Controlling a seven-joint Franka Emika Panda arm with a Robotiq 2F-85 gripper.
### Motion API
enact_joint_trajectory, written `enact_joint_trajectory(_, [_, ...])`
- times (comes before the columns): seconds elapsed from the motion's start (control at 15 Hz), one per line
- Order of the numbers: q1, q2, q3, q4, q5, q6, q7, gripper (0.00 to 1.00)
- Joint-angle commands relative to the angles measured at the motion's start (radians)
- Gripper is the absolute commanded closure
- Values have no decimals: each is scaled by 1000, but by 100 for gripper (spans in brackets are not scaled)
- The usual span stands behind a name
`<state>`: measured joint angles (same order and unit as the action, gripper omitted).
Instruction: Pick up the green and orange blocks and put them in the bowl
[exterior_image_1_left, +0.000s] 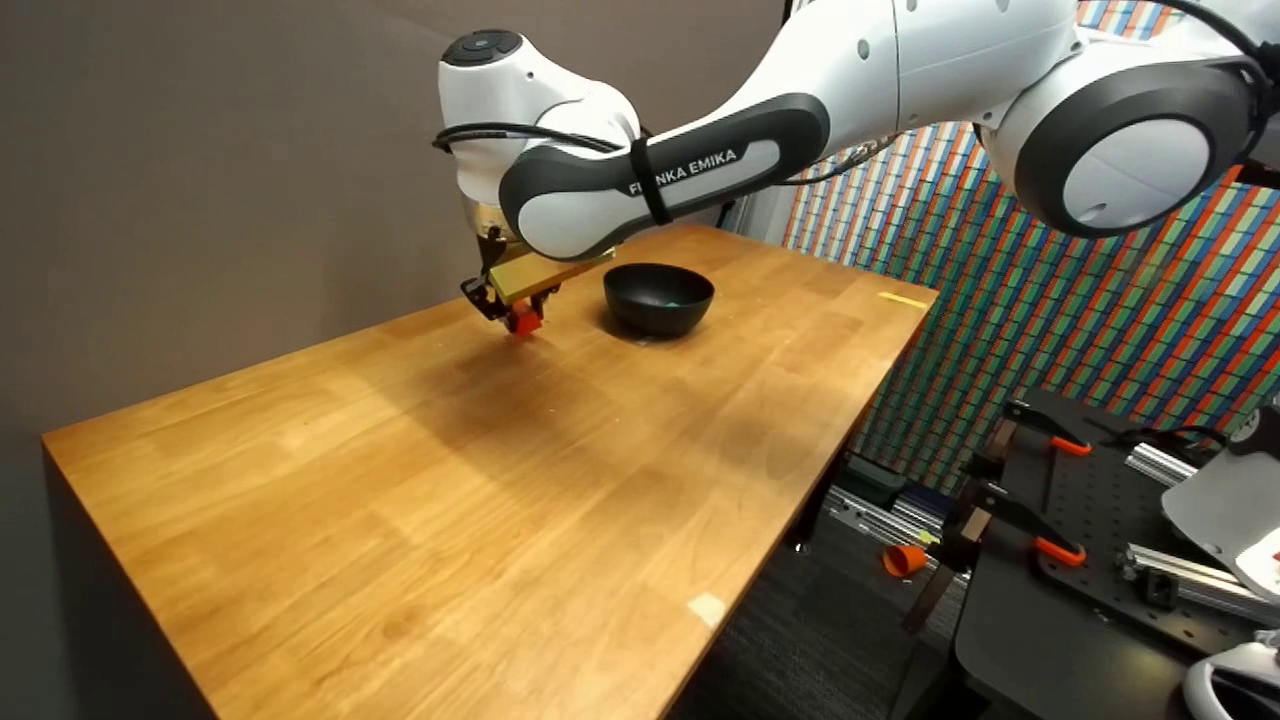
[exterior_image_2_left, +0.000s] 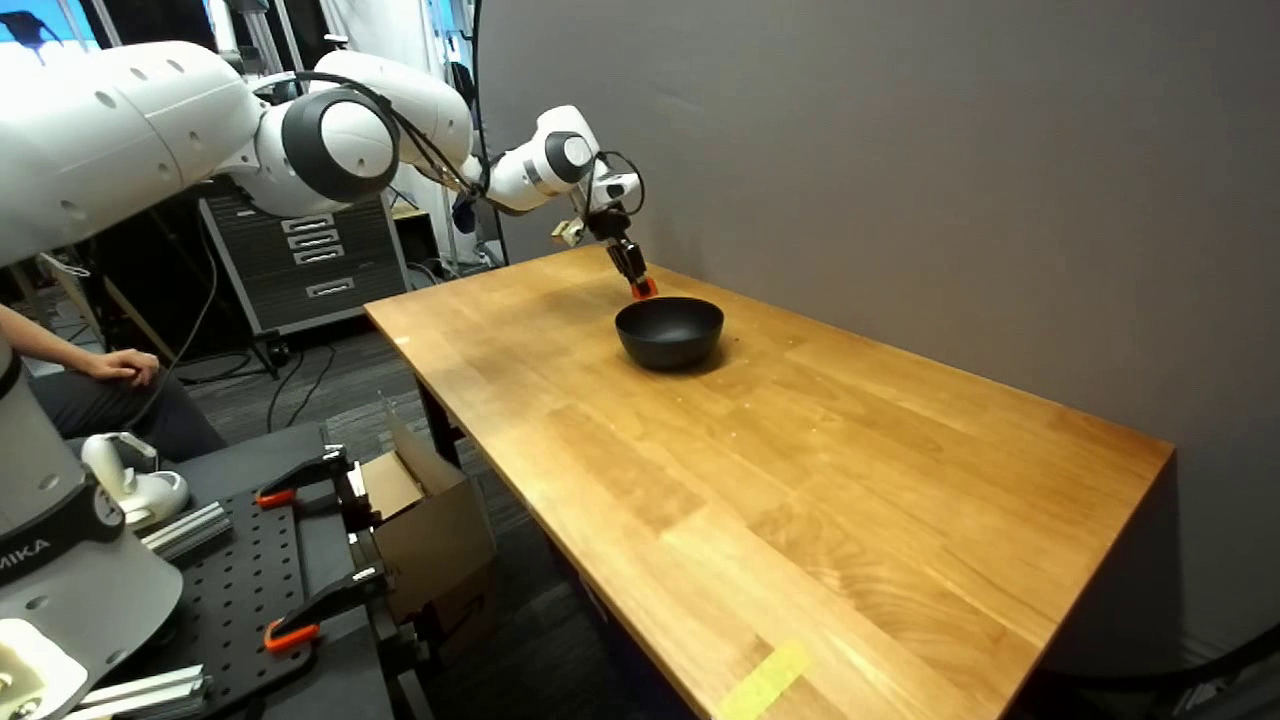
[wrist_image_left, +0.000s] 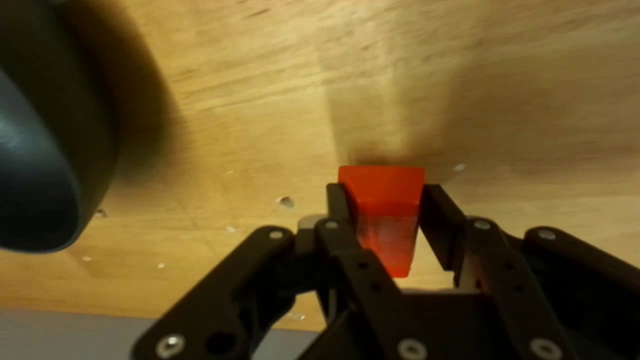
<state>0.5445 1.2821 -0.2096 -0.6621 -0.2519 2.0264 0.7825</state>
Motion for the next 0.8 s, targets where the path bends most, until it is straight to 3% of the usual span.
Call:
enact_joint_trajectory(0.0, [42, -74, -105, -47, -83, -86, 97, 84])
enact_joint_trajectory(0.47, [115, -221, -218, -142, -137, -453, 206, 84])
enact_joint_trajectory(0.73, [120, -322, -197, -273, -92, -601, 214, 83])
